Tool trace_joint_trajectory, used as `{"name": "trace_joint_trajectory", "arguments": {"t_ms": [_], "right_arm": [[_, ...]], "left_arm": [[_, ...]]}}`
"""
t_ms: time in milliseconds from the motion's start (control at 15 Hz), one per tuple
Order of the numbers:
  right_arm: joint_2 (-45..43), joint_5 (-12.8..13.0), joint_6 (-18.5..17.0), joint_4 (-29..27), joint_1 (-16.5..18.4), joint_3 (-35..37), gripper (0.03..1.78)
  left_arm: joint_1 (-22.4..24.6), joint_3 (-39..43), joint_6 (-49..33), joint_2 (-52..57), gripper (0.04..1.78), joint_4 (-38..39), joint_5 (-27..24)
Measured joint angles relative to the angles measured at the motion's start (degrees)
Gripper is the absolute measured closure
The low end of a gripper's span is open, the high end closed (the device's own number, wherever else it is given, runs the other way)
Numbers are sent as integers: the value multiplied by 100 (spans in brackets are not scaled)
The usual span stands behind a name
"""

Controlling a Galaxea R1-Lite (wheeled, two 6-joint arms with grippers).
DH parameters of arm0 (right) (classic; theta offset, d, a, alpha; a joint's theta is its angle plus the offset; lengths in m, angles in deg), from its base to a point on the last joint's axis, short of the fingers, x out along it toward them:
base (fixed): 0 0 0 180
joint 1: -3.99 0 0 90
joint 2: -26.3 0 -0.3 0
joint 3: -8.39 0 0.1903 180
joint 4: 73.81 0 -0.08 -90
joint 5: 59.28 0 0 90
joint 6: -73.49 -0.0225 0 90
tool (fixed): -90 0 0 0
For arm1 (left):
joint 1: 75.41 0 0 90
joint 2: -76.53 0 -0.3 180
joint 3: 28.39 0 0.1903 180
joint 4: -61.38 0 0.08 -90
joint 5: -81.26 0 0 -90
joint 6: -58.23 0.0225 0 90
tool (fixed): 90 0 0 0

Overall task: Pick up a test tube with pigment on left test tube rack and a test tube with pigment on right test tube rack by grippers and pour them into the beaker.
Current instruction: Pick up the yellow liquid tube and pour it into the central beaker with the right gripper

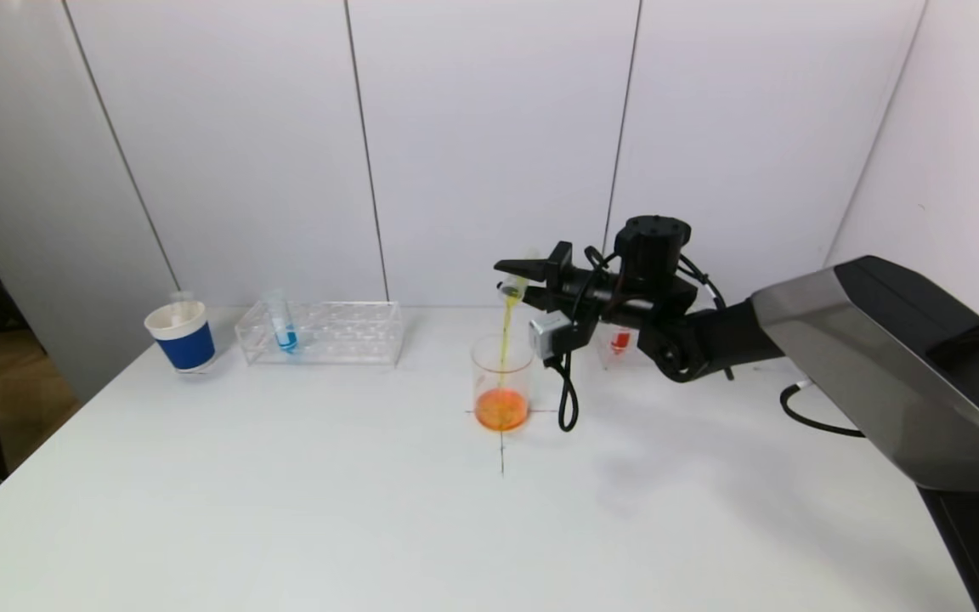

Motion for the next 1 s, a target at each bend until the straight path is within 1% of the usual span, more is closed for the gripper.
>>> {"name": "trace_joint_trajectory", "arguments": {"t_ms": [267,400,533,667,1000], "right_arm": [[-46,17,293,-2,-18,-44,127],[-63,102,455,7,-35,-48,127],[-85,122,591,5,-66,-50,127],[-107,177,645,9,-88,-50,127],[-138,193,666,7,-96,5,127]], "left_arm": [[0,0,0,0,6,0,-2],[0,0,2,0,6,0,0],[0,0,-1,0,6,0,0],[0,0,-6,0,6,-5,0],[0,0,-4,0,6,-2,0]]}}
